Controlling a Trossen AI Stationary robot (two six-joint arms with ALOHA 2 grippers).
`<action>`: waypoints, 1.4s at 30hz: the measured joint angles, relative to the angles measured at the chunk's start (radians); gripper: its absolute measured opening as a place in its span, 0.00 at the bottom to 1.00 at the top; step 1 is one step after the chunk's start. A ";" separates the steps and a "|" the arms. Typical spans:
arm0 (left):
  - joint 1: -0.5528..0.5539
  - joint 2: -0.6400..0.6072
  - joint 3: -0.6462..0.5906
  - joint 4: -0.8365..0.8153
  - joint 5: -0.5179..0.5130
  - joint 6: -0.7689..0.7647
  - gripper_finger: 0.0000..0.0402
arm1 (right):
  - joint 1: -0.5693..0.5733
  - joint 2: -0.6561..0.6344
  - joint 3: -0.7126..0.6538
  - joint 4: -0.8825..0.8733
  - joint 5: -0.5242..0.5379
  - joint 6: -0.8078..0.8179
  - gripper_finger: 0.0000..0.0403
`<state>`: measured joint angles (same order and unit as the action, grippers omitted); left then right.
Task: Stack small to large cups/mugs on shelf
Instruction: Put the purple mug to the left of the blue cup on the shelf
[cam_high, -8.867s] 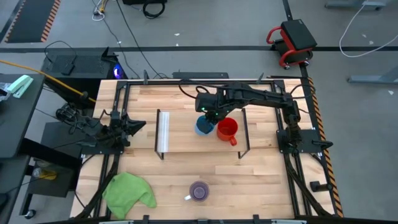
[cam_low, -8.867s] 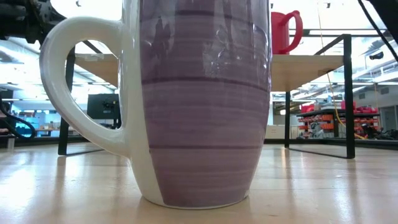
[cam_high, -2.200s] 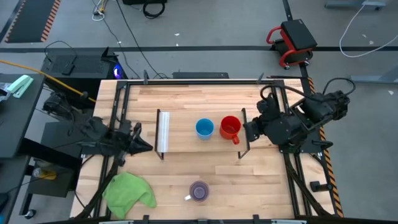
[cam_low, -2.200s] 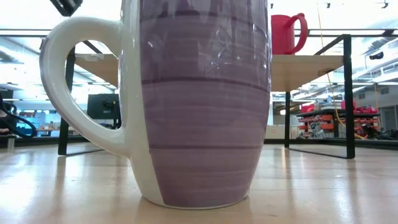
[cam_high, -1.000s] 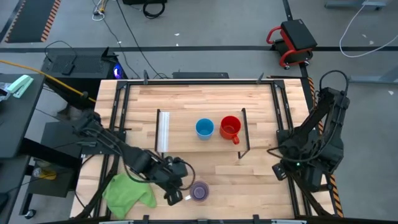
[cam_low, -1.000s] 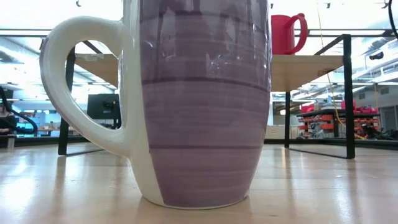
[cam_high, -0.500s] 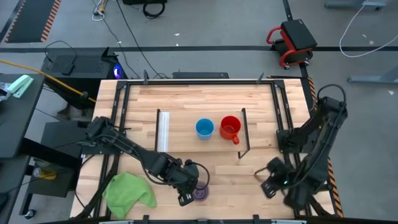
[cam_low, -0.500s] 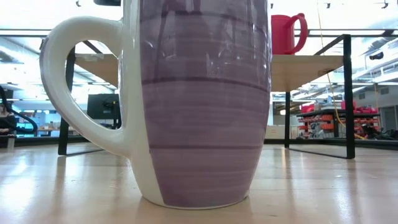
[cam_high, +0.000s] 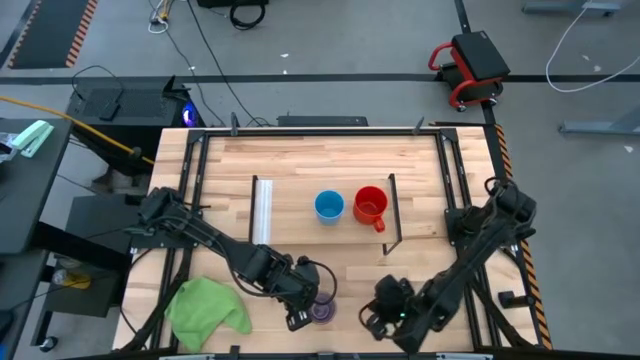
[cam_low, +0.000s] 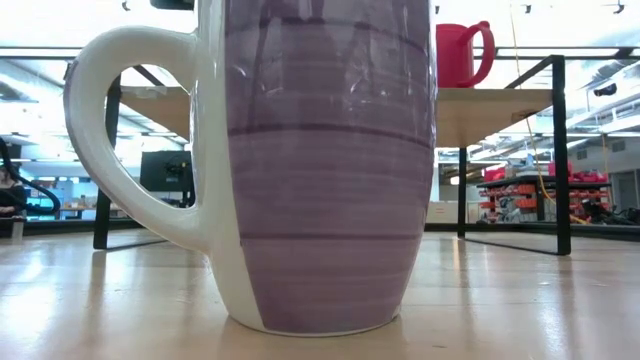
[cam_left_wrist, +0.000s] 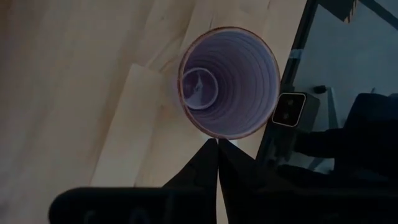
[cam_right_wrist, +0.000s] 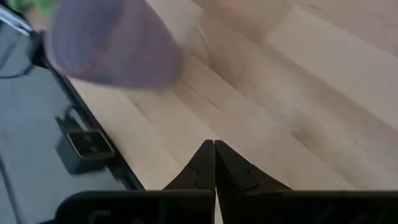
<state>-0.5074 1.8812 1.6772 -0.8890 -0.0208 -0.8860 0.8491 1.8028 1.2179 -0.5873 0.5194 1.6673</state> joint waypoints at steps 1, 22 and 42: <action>0.000 0.000 0.000 0.000 0.000 0.002 0.05 | -0.011 0.009 0.000 0.027 0.005 -0.031 0.01; -0.018 0.016 -0.002 -0.048 0.019 0.029 0.08 | -0.146 0.118 0.001 0.407 -0.046 -0.333 0.00; -0.005 0.023 -0.002 -0.043 0.027 0.036 0.10 | -0.288 0.118 0.001 0.445 -0.109 -0.474 0.00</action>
<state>-0.5121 1.9045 1.6756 -0.9325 0.0059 -0.8501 0.5615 1.9209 1.2186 -0.1420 0.4107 1.1931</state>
